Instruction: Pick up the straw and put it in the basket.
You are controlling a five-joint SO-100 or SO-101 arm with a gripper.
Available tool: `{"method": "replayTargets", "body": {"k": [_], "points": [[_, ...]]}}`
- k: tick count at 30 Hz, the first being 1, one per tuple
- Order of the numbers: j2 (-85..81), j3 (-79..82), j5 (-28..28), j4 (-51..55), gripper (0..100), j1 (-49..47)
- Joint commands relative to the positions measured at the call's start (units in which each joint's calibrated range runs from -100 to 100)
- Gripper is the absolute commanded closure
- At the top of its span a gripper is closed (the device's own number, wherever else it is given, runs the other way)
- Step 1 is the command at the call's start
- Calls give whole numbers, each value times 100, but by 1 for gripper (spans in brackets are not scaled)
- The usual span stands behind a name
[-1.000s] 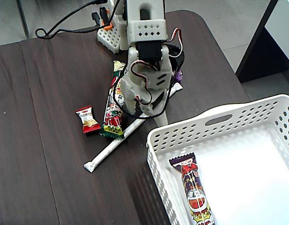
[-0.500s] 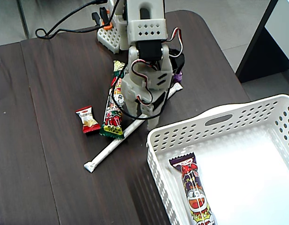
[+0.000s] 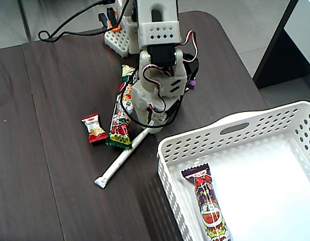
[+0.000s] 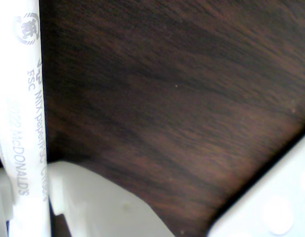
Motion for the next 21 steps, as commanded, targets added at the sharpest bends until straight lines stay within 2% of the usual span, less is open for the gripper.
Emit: {"method": "replayTargets", "body": {"k": [1, 9, 16, 21], "points": [[-156, -247, -2, 174, 99, 25], [-1006, -1331, -38, 1823, 99, 33], [-1889, -1996, -763, 3062, 99, -327], [-2556, -2196, -1596, 3515, 99, -915]]}}
